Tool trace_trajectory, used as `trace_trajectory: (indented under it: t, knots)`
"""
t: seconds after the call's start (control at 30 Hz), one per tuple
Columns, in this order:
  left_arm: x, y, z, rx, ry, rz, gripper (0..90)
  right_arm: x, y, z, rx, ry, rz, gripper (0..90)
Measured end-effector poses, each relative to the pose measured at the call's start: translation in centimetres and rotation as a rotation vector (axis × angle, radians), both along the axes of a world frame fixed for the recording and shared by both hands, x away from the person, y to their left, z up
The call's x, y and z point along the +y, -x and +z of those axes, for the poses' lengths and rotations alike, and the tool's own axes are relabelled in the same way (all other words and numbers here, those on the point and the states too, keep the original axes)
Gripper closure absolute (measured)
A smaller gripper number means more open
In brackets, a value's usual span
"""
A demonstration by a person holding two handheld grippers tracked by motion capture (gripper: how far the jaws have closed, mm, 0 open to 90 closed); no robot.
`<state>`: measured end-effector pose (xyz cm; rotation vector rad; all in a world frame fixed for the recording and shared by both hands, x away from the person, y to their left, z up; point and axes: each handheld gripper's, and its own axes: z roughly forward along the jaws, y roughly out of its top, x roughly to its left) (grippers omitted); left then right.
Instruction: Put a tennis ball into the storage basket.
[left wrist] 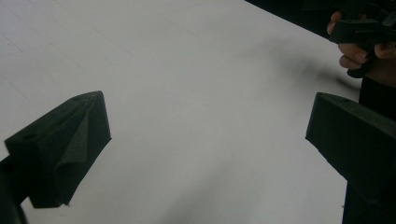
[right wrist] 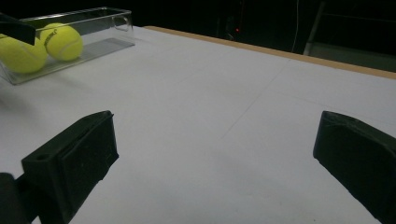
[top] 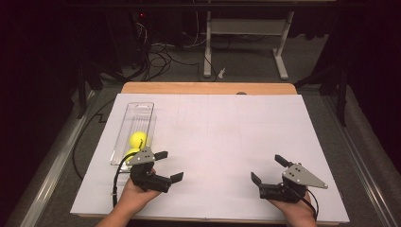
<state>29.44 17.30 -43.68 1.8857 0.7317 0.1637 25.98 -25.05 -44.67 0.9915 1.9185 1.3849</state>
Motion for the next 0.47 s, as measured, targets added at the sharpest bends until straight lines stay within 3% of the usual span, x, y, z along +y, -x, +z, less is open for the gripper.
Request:
trace_trajectory:
  t: [0.13, 0.47]
  knots:
    - [0.43, 0.29, 0.41, -0.05, 0.06, 0.02, 0.4, 0.23, 0.13, 0.03, -0.006, -0.002, 0.018, 0.3]
    - [0.96, 0.27, 0.53, -0.046, 0.072, 0.046, 0.4, 0.47, 0.33, 0.16, -0.017, -0.008, 0.038, 0.3]
